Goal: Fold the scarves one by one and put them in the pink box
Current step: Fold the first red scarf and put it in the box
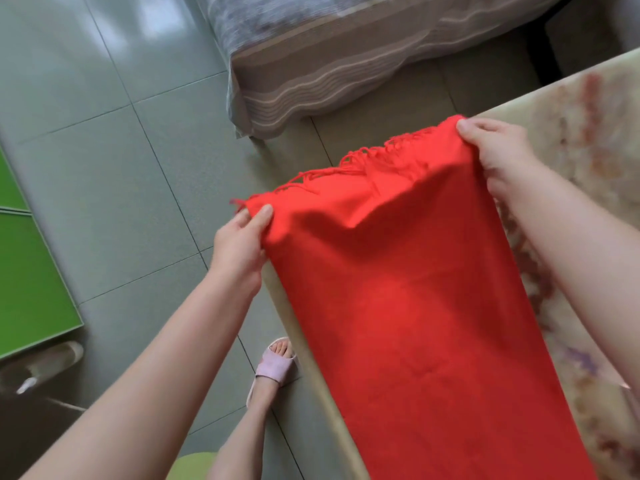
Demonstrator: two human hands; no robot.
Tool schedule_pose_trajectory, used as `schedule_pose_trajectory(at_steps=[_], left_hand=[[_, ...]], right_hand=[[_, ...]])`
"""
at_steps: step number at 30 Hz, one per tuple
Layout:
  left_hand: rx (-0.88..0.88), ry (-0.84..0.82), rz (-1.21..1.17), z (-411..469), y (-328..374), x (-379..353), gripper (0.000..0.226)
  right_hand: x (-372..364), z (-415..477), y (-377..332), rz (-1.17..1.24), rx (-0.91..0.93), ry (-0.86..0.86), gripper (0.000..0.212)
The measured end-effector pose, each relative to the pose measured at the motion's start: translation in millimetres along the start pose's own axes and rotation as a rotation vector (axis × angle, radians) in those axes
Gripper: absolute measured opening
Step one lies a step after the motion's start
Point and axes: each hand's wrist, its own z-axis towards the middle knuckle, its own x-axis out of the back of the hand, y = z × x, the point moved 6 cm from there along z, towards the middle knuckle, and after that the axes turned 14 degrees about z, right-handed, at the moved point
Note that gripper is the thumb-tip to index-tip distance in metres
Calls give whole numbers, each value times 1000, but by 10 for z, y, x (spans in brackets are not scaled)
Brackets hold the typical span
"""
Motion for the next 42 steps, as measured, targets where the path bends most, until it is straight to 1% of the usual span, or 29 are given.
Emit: schedule_pose_trajectory(at_steps=[2,3,4,5,6,7,8,9,13,17,18,19,21,23,27,30,34,39,42], left_hand=[[-79,33,-90,10,113,22,9],[-76,40,-126,8,122,20,11],[-41,48,-133,5,79,17,17],[9,54,-112,-11,10,12,23],[52,57,-84,-27,-62,12,25],[75,51,-59,-40,-102,6,21],[75,38,-34,-45,-106,-5,12],[57,22,-12,-37,-88,-15,9],[12,7,2,20,-43,1,12],[-63,31,17,21,-10,61,12],[-66,18,29,20,-22,54,11],[-50,6,41,13,-48,43,10],[-6,20,96,19,-121,51,11],[-5,53,153,51,-144,69,13],[-85,115,237,135,-46,85,11],[-126,140,273,169,-2,64,8],[-149,164,304,166,-54,55,16],[-239,198,349,140,-72,53,22],[-282,232,423,171,-28,66,34]], right_hand=[[-18,23,-80,288,-27,-36,11],[-24,37,-61,388,-66,-53,12],[-18,19,-30,370,-98,-47,12],[8,-18,37,229,-131,-21,14],[38,-61,113,39,-150,-10,15],[61,-66,186,-78,-154,-9,16],[61,-72,219,-94,-152,-24,16],[49,-71,223,-50,-150,-32,15],[62,-58,138,46,-119,-1,15],[77,-53,102,411,-118,-61,12],[96,-46,116,405,-122,-55,12],[132,-51,142,304,-123,-36,14],[184,-61,237,24,-138,-24,16],[207,-29,302,-69,-149,-19,16],[188,22,313,-109,-112,-3,16],[147,44,325,-142,-62,-17,6],[150,78,297,-180,26,54,18],[162,111,298,-180,47,124,15],[164,134,262,-154,80,153,15]])
